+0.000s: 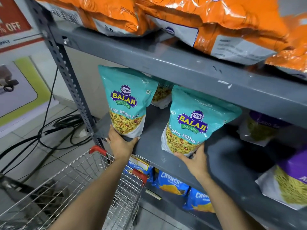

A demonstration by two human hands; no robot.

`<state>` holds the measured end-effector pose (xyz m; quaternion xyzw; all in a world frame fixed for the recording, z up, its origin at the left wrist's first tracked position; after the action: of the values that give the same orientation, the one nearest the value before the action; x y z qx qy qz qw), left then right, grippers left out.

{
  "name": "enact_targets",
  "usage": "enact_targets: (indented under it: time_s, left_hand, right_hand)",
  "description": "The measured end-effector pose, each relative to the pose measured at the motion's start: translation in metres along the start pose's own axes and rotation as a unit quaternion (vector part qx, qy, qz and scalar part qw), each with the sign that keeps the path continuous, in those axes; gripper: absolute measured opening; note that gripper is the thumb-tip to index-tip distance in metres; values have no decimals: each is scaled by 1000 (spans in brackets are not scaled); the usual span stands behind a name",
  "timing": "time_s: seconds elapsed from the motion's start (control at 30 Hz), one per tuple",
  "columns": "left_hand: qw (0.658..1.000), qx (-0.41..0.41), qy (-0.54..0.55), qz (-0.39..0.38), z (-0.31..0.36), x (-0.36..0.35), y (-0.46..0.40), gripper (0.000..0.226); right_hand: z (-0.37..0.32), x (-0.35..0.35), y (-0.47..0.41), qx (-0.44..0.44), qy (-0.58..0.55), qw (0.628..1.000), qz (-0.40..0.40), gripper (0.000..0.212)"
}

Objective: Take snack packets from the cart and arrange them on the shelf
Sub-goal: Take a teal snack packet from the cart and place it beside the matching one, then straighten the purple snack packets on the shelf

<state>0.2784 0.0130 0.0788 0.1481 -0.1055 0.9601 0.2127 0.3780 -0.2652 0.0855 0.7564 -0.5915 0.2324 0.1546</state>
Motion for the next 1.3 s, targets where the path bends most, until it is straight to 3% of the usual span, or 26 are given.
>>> enact_targets:
  time_s: [0.3, 0.47, 0.53, 0.63, 0.73, 0.9, 1.0, 1.13, 1.2, 1.3]
  left_hand:
    - [1000, 1, 4, -11, -1, 5, 2, 112]
    - [998, 34, -21, -41, -4, 4, 6, 131]
    - [998, 33, -28, -38, -6, 4, 14, 129]
    - [1000, -26, -12, 3, -1, 4, 43, 83]
    - [995, -101, -7, -25, 8, -12, 88, 31]
    - [957, -189, 63, -209, 41, -73, 174, 14]
    - [927, -204, 83, -303, 70, -120, 231, 25]
    - [897, -136, 79, -413, 112, -182, 293, 81]
    - [875, -79, 79, -471, 131, -208, 317, 111]
    - [837, -39, 111, -534, 152, -240, 345, 126]
  right_hand:
    - [5, -2, 2, 2, -21, 1000, -8, 96]
    - [4, 2, 4, -2, -26, 999, -21, 96]
    - [11, 9, 11, -4, -38, 999, -4, 105]
    - [27, 29, 34, -27, -52, 998, 33, 109]
    - [55, 67, 64, -47, -42, 991, 116, 81]
    - [104, 161, 112, -84, -19, 958, 273, 41]
    - [131, 220, 141, -82, -9, 934, 349, 52]
    - [166, 289, 168, -76, 45, 909, 407, 69]
    - [186, 319, 171, -96, 59, 894, 434, 92]
    - [209, 352, 163, -129, 105, 895, 413, 126]
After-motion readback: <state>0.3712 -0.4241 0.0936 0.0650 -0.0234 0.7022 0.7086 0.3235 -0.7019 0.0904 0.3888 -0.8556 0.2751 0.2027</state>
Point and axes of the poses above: each hand's wrist, its own y-axis away from the middle knuckle, its own x-axis out of the back of the hand, z = x × y, the point moved 3 cm from there along -y, towards the middle knuckle, and after that the axes turned 9 degrees about y, right-handed, at the moved point
